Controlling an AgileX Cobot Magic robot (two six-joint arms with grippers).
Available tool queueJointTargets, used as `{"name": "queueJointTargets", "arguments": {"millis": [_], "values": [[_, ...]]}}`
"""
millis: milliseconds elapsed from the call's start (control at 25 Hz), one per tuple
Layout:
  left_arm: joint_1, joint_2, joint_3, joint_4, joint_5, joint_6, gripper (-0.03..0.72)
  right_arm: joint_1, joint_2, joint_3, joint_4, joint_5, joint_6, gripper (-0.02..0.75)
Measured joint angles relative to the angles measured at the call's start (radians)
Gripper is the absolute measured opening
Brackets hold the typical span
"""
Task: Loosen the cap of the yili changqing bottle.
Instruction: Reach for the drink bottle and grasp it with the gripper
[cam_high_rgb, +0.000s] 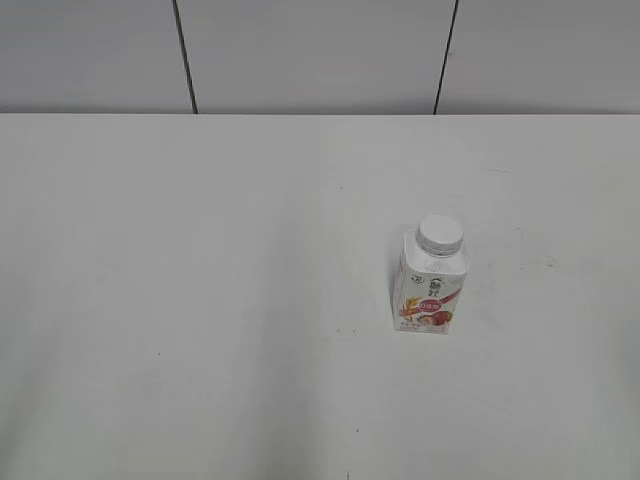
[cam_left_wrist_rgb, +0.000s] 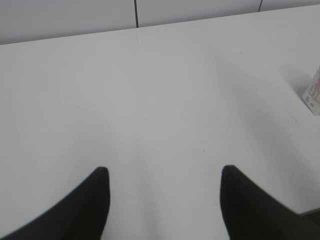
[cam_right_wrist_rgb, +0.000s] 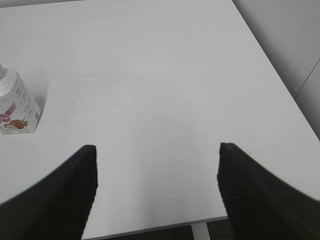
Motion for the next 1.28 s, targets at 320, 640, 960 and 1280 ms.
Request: {"name": "queueJointTargets", "arguments": {"millis": [320, 640, 960, 1280], "values": [[0.0, 0.0, 0.0, 0.0, 0.0, 0.0, 0.436, 0.0, 0.0, 0.0, 0.0, 0.0, 0.0, 0.587], [0.0, 0.0, 0.0, 0.0, 0.0, 0.0, 0.436, 0.0, 0.0, 0.0, 0.0, 0.0, 0.0, 0.587], [0.0, 0.0, 0.0, 0.0, 0.0, 0.0, 0.436, 0.0, 0.0, 0.0, 0.0, 0.0, 0.0, 0.587], [0.0, 0.0, 0.0, 0.0, 0.0, 0.0, 0.436, 0.0, 0.0, 0.0, 0.0, 0.0, 0.0, 0.587]]}}
